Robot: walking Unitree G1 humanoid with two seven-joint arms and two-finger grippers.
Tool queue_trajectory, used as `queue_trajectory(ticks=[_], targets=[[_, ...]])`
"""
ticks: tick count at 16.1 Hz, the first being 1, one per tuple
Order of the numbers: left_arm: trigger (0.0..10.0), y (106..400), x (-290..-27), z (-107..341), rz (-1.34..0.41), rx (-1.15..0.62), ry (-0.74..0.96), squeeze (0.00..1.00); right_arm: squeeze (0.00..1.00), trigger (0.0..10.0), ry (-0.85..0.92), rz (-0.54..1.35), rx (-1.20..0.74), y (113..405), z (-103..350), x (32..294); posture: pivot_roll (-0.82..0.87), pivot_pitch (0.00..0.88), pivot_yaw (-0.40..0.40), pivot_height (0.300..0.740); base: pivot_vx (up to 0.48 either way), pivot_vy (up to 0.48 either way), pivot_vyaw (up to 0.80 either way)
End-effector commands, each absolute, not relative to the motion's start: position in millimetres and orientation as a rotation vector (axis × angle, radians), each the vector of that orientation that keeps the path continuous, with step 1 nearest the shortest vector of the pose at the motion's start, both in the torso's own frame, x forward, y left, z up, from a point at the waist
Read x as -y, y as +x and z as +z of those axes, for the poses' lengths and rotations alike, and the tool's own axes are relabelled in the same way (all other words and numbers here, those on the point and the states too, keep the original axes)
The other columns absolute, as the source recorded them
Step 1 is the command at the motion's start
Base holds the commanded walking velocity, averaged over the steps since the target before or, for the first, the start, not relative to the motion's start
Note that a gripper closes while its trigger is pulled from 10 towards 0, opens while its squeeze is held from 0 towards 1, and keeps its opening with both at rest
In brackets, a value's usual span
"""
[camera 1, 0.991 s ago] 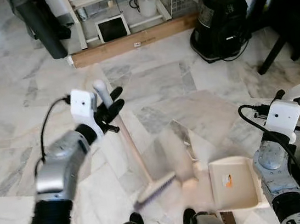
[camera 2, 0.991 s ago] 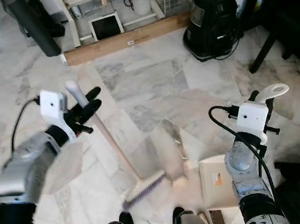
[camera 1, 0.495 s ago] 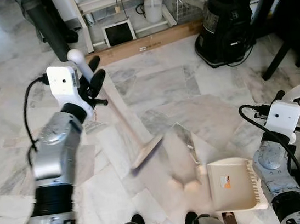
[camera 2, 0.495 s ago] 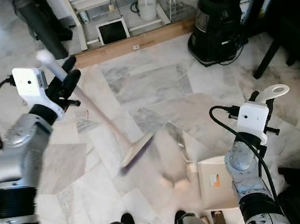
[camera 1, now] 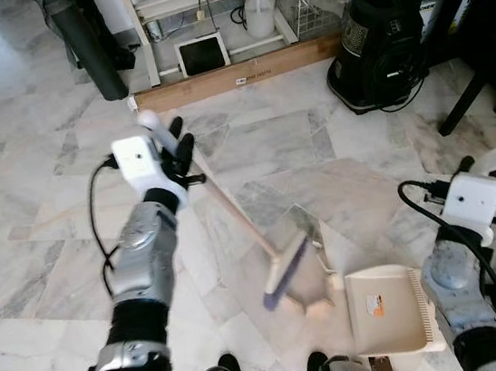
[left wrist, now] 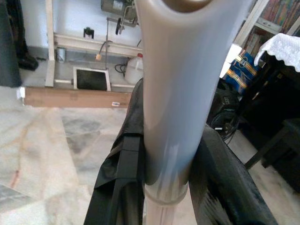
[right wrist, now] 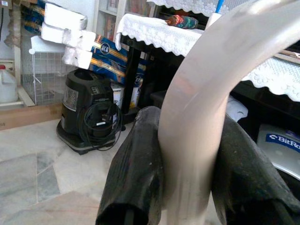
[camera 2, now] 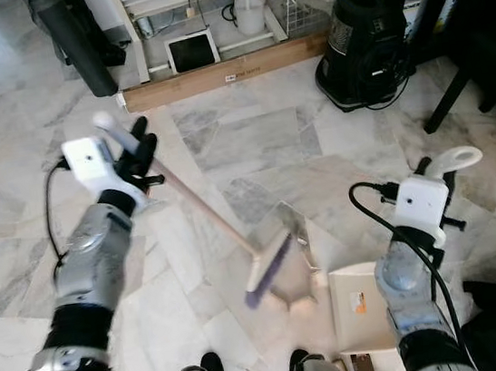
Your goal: Sweep floor
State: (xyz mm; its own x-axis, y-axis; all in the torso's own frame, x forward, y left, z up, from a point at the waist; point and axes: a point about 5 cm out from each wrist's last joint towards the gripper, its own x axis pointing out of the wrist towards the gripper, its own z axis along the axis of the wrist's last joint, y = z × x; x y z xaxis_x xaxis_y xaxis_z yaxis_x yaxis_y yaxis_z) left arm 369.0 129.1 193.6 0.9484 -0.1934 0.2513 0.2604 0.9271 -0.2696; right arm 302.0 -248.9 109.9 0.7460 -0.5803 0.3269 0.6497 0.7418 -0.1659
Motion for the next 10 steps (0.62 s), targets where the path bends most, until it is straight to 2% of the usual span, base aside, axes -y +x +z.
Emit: queue_trajectory(ticks=[1, 5, 10], targets=[[10.0, 372, -125, 200, -0.241, 0.257, -0.323, 0.0, 0.0, 10.0, -0.28, -0.689, 0.286, 299, 114, 250, 0.02, 0.234, 0.038, 0.74, 0.0, 0.0, 0.0], [10.0, 374, -109, 181, -0.345, 0.144, -0.292, 0.0, 0.0, 10.0, -0.283, -0.694, 0.283, 296, 113, 252, 0.01, 0.247, 0.037, 0.74, 0.0, 0.0, 0.0], [10.0, 371, -112, 165, -0.422, 0.064, -0.215, 0.0, 0.0, 10.0, -0.279, -0.686, 0.277, 297, 114, 250, 0.02, 0.248, 0.036, 0.74, 0.0, 0.0, 0.0]])
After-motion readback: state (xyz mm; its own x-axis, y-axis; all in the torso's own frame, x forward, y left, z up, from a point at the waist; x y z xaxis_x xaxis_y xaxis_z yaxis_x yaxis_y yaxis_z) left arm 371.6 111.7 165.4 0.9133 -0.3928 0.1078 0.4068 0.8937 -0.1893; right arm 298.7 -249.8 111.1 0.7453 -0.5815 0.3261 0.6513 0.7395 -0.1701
